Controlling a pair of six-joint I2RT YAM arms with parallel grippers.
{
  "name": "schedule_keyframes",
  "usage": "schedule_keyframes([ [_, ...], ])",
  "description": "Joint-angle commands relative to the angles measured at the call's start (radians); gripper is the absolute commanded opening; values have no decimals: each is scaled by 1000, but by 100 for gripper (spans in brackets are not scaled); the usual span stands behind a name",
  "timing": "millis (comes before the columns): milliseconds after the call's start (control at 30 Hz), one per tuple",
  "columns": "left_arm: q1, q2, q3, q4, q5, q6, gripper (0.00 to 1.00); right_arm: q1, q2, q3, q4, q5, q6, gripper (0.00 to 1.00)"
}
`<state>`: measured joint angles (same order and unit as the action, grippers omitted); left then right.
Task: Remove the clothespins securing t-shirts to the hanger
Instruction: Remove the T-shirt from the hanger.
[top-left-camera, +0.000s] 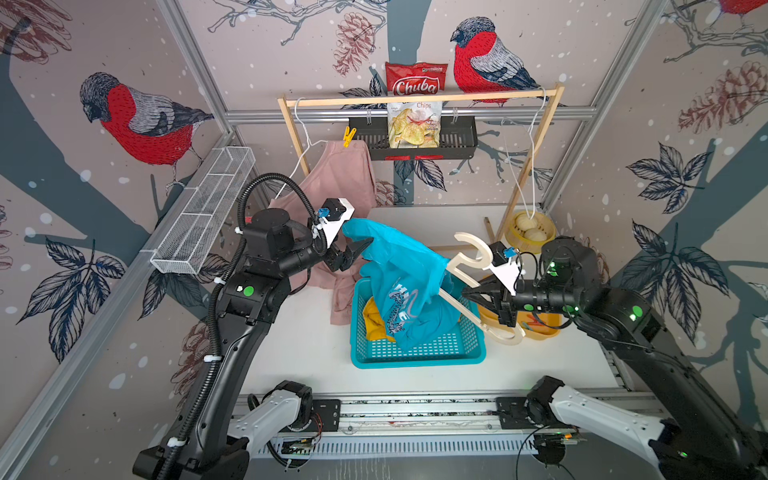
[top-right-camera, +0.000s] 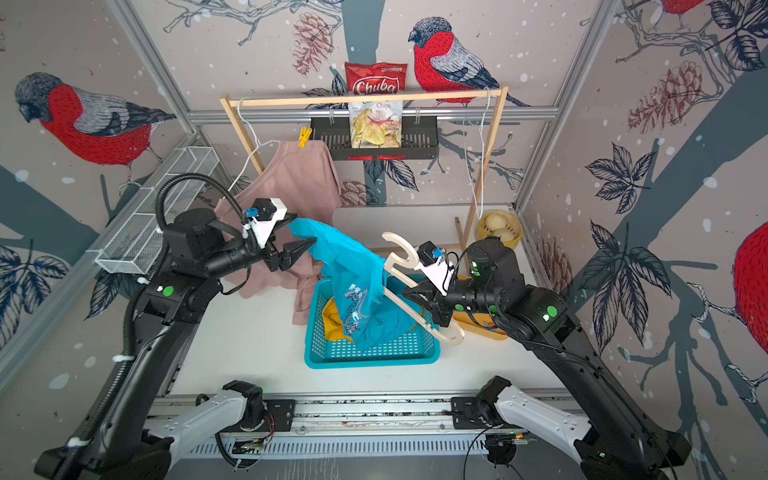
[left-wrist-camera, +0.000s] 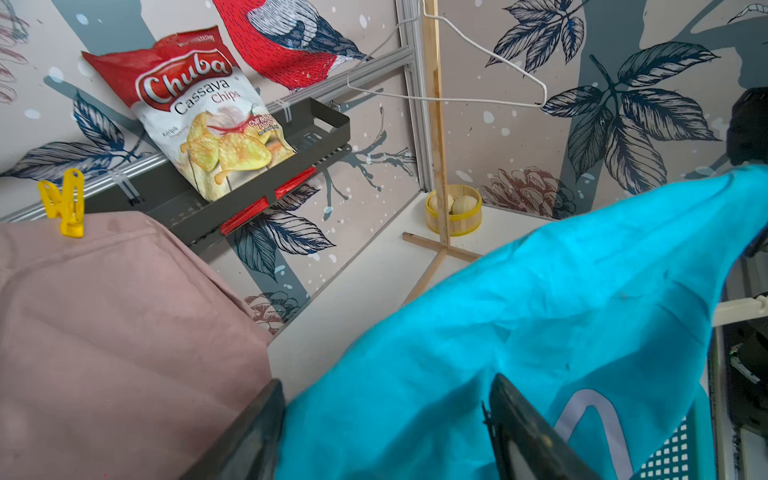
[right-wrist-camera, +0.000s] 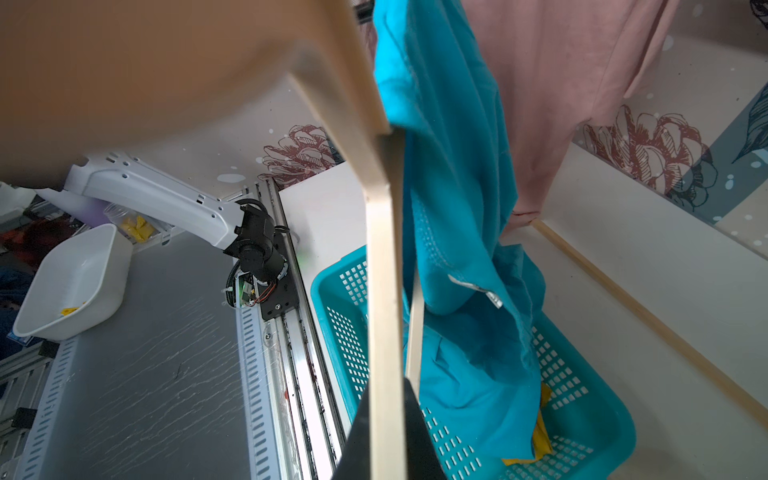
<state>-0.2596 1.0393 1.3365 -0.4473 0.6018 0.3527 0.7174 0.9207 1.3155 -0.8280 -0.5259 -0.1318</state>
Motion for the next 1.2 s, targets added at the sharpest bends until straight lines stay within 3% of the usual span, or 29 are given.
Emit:
schedule_keyframes([
  [0, 5, 20, -2, -27, 17, 40, 71, -1, 1, 1, 10, -18, -10, 0],
  [100, 9, 24, -15, -33, 17, 37, 59, -1, -4, -1, 8, -8, -6, 0],
  [200, 15, 11, -40, -21, -8, 34, 21, -1, -15, -2, 23, 27, 3, 0],
  [267, 18, 2, -49, -18, -15, 33, 6, -1, -19, 2, 26, 63, 4, 0],
  [333, 22, -5, -52, -19, -19, 29, 0, -1, -22, 7, 26, 94, 5, 0],
  [733, 33, -39, -37, -14, -125, -14, 0, -1, -30, 14, 17, 150, 16, 0],
  [900, 34, -41, -25, -5, -76, -24, 1, -1, -27, 11, 22, 91, 24, 0],
  [1167, 36, -31, -30, 14, -79, -38, 38, -1, 10, 14, -27, -6, 18, 0],
])
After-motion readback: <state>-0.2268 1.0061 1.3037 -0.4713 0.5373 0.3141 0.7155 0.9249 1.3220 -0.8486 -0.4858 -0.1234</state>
